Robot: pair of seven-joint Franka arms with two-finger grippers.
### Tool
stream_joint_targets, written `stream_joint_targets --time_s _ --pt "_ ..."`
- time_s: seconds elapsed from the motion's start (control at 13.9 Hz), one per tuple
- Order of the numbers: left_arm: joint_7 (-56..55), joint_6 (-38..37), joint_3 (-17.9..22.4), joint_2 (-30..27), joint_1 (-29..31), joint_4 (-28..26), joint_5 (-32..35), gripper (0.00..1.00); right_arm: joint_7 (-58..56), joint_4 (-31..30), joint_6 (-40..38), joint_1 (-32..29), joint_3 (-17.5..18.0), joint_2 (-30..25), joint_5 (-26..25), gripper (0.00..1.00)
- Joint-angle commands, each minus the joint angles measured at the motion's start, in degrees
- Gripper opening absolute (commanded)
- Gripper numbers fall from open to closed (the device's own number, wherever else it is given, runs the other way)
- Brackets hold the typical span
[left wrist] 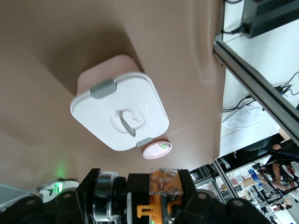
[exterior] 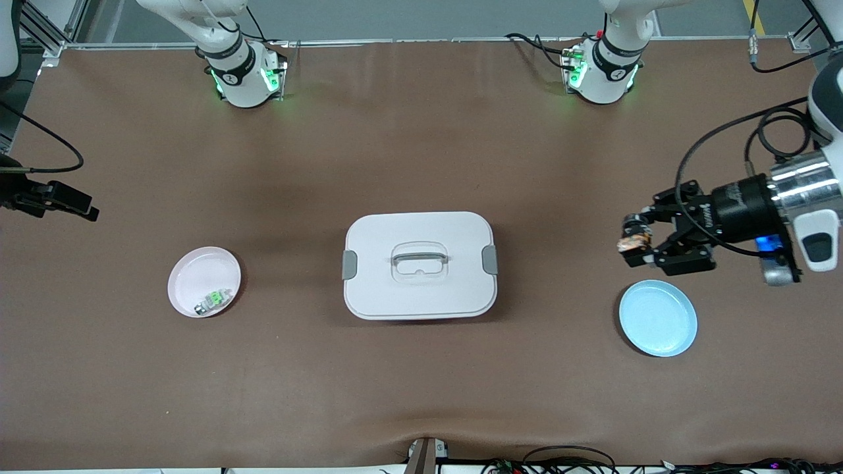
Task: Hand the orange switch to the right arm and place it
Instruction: 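Lift the orange switch with the left gripper and carry it toward the box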
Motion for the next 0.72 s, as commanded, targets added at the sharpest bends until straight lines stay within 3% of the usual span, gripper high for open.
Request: stream_joint_targets --time_s 0.0,0.14,0.36,0.65 --pt "-6.6 1.85 -4.16 -0.51 0.43 -0.01 -1.04 0.29 -0.65 1.07 -1.03 -0.49 0.67 0.3 0.06 1.0" --pt "-17.21 3.35 -7.33 -0.25 0.25 -0.01 -0.52 0.3 -3.61 0.9 -1.46 -0.58 0.94 0.12 2.85 1.0" --pt "-25.95 3.44 -8.14 0.02 -2.37 -0.19 -0.08 0.3 -5.92 -0.24 -1.38 -0.41 0.76 -0.75 12.95 1.0" --pt "-34.02 7.74 -8.05 1.51 -8.61 -0.28 4.21 0.3 -4.61 -2.43 -1.03 1.96 1.03 -1.9 31.65 1.0"
